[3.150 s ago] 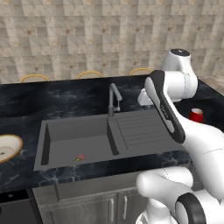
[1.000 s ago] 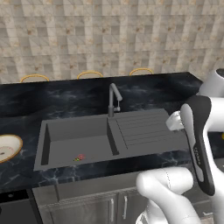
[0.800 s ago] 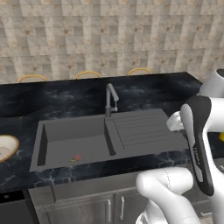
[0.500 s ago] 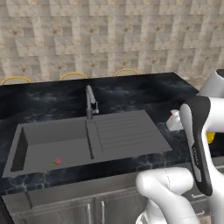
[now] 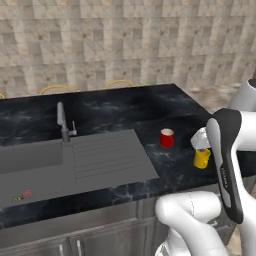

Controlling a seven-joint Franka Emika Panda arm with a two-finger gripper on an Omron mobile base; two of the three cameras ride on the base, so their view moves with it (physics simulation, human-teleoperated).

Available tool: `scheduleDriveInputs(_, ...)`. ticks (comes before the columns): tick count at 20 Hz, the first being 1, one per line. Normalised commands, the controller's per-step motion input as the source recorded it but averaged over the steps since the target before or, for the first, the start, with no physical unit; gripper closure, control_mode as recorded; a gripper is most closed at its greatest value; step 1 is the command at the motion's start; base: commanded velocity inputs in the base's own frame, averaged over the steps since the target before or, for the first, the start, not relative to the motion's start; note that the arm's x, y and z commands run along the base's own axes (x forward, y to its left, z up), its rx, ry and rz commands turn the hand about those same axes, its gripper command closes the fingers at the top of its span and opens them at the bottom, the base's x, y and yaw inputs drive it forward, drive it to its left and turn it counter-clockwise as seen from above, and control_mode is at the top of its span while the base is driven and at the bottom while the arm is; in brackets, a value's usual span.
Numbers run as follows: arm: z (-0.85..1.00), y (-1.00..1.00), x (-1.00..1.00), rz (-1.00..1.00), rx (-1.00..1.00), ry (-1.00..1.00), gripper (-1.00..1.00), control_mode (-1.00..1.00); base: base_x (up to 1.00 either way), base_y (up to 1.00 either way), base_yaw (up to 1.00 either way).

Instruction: Clear the mugs and bowl far away from the sink.

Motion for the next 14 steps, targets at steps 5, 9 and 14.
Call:
scheduleDriveInputs(5, 0.0, 0.0, 0.0, 0.0, 0.0, 0.0, -1.0, 1.0, 0.0, -0.56, -0.08)
scheduleDriveInputs(9, 0.0, 0.0, 0.0, 0.0, 0.0, 0.0, -1.0, 1.0, 0.01, -0.21, -0.05)
scheduleDriveInputs(14, 0.0, 0.0, 0.0, 0.0, 0.0, 0.0, -1.0, 1.0, 0.05, -0.17, 0.04)
